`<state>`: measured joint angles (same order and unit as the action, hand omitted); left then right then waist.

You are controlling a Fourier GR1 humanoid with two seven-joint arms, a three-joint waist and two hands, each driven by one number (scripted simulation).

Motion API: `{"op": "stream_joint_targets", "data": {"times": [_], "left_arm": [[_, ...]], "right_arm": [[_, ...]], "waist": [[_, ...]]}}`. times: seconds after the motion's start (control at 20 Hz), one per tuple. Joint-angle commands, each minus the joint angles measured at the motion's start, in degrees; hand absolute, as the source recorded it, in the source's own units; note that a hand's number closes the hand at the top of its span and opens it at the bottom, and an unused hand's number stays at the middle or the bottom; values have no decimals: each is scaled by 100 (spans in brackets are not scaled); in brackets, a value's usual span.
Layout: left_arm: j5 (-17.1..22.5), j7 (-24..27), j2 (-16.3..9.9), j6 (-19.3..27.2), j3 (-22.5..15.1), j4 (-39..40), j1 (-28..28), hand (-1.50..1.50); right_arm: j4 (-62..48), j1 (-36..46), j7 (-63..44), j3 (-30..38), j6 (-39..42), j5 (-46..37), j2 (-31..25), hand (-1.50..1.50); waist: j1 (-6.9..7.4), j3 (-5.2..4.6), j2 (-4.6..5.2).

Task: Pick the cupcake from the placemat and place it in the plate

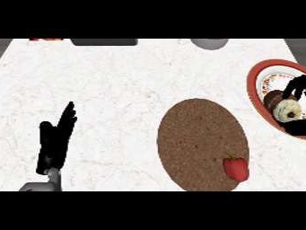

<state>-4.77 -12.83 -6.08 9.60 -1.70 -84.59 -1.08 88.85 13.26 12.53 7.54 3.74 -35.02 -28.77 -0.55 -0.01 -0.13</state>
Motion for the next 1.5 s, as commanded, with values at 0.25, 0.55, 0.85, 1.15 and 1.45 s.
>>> {"op": "stream_joint_targets", "data": {"times": [0.25,0.55,0.85,1.15,1.45], "left_arm": [[7,-49,-66,-172,46,-179,193,0],[-127,-39,110,-53,23,188,-301,0],[-55,-236,-6,-210,51,-92,-261,0],[-77,-62,65,-206,17,-26,-214,0],[31,156,-100,-399,149,94,-122,0]], "right_arm": [[-1486,876,-10,874,73,213,-364,150],[-3172,1482,671,955,-372,-184,-648,150],[-5335,2322,1314,853,-948,-693,-775,150],[-6508,2857,1530,615,-251,-924,-938,150],[-7304,2828,1751,282,292,-1348,-1189,-150]], "waist": [[105,3,18],[111,3,33],[223,11,64],[279,14,86],[302,16,99]]}}
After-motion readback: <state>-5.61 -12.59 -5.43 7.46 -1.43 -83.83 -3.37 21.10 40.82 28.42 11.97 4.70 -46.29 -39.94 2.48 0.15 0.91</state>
